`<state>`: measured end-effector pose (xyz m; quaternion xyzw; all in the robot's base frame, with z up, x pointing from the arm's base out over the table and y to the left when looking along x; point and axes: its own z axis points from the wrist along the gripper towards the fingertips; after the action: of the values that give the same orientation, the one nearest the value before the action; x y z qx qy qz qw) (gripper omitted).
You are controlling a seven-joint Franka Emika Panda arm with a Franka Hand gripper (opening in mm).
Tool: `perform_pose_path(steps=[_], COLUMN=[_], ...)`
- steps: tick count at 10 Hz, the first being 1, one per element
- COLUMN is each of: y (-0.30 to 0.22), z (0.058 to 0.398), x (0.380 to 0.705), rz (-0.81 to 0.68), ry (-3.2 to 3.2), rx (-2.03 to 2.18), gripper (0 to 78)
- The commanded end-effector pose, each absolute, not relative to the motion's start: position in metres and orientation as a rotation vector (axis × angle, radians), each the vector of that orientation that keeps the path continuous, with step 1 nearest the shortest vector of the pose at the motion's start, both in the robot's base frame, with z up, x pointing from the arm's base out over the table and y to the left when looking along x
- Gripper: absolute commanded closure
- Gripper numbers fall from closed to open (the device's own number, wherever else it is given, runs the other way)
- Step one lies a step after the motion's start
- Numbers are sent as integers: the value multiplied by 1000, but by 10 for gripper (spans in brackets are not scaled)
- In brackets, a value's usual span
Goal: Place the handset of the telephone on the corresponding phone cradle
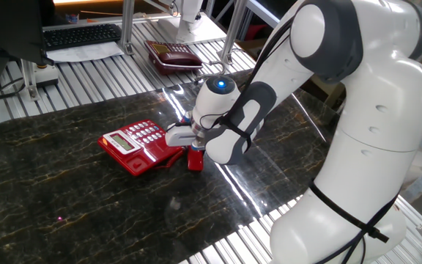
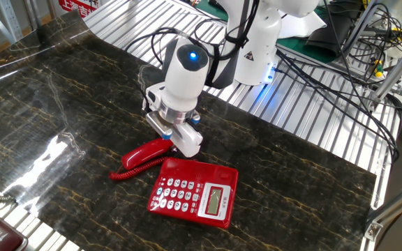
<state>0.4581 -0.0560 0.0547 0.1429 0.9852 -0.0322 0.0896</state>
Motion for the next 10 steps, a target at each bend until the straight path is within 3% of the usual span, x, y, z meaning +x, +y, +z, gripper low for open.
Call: perform_pose_path(steps=[1, 10], y=[-62, -62], z=[103, 105], x=[446, 446], rz=[-37, -8], ry=[3095, 3106], rx=[517, 547], gripper=[764, 764])
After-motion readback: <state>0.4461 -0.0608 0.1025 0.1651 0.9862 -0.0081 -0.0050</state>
